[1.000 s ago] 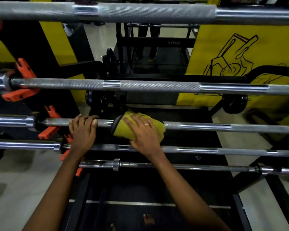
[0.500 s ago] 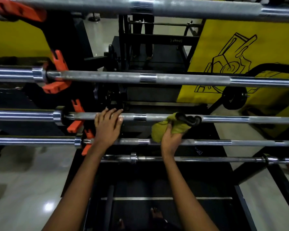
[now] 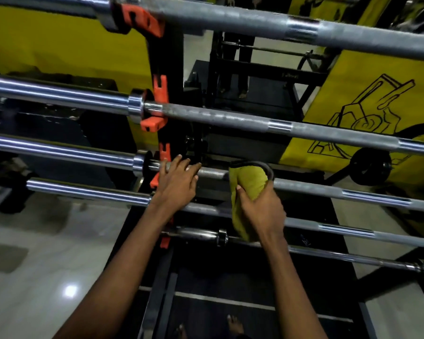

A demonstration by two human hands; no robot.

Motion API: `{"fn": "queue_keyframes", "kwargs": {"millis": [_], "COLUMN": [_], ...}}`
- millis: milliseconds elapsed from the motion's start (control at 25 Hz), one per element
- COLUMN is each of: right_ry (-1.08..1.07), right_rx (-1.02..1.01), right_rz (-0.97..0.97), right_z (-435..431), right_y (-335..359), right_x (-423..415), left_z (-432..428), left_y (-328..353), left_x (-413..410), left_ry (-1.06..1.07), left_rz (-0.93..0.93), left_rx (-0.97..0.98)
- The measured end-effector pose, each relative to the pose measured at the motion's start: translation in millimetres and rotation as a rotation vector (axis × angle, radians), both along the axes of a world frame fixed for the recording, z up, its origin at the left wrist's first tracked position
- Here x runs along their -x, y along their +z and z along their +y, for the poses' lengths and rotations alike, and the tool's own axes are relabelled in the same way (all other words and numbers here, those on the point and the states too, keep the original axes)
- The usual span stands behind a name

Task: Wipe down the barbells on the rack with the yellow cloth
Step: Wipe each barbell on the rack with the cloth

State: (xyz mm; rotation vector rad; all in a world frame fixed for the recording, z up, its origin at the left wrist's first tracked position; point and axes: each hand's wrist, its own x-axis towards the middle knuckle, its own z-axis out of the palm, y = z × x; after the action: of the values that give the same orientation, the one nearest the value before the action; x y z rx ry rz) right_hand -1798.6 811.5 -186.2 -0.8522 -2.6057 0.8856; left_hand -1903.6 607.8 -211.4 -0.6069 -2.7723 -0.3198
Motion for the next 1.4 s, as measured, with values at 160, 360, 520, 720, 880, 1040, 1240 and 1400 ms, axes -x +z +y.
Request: {"fn": "queue_keyframes", "kwargs": {"millis": [160,360,520,720,880,1040,1240,1400], "right_ry": [0.206,0.450,0.722,0.744,0.849,0.864,0.982,0.955], "right_rx": [-0.263,-0.527,-0.583,-0.318,-0.355,-0.572,-0.660,-0.728], "right_rz": [0.121,0.042,0.047,0.099,0.177,-0.014,-0.058,-0.050], "right_z": [-24,-77,-99,-96,-169,-234,-285,-279], "right_y": [-5,-9,-8,9,28,15,20,8], "right_x": [40,85,99,94,114,139,174,168], "left_z": [-34,-107,-132,-157,-212,-265,-330,-364], "left_y": [-1,-12,-21,-17,-21,-18,-15,-4], "left_x": [-1,16,25,25,43,63,76,86], "left_ry": [0.031,0.258,0.147,0.117,0.279,0.369,0.451,0.434], "left_rz": [0.052,-0.023,-0.079,-0.086,-0.053,-0.093,-0.116,-0.146], "left_rx": [-0.118,-0.415,-0.332,-0.418,-0.601,-0.712,-0.662,-0.559]}}
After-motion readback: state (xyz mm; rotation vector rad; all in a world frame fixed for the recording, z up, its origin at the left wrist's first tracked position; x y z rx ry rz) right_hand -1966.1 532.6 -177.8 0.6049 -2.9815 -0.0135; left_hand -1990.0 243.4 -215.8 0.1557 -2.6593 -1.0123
